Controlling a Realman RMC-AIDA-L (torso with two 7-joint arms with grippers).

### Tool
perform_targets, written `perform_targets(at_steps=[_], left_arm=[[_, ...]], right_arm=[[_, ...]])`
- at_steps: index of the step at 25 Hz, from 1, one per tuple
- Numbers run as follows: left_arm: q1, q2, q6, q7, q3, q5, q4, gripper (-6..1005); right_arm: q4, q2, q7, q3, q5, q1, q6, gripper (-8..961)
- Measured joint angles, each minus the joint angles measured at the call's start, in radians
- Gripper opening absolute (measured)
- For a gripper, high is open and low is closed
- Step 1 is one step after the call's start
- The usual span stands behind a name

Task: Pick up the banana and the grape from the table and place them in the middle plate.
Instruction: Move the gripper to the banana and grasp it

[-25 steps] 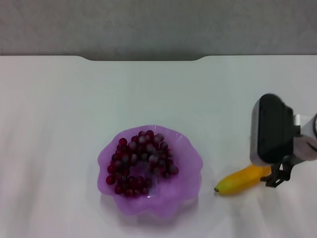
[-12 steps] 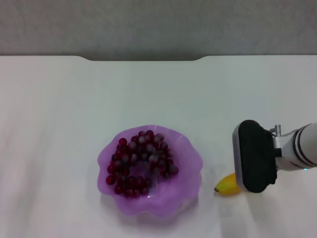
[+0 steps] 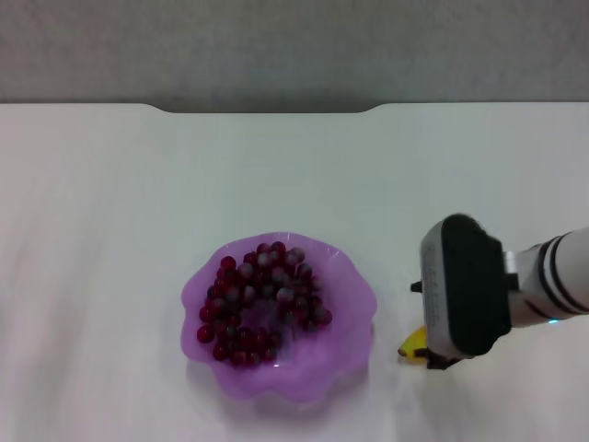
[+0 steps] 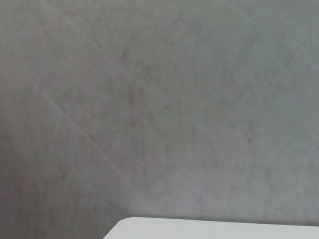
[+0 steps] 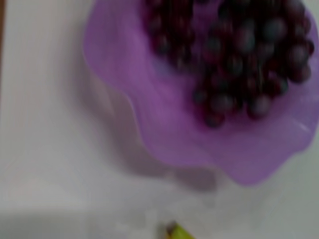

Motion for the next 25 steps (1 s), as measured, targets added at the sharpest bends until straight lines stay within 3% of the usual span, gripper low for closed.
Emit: perform_targets(at_steps=[6, 14, 20, 25], left_arm=[[0.007, 0.002, 0.0, 0.0, -0.001, -0.002, 0.003, 882], [-0.001, 0.004, 0.004, 0.0, -0.013, 0.001, 0.007, 882], [0.0, 0.004, 0.007, 0.0, -0.016, -0.001, 0.007, 882], [0.0, 0.003, 0.009, 0.0, -0.016, -0.006, 0.006, 882]], right_arm=[[0.019, 0.0, -0.103, 0.169, 0.203, -0.004, 0.162, 888], [0.007, -0.001, -0.114, 0.318, 0.249, 0.006, 0.343, 888], [-0.014, -0.003, -0.138, 0.378, 0.232, 0.007, 0.394, 888], [-0.049, 0.001, -0.13, 0.394, 0.152, -0.006, 0.345, 888]])
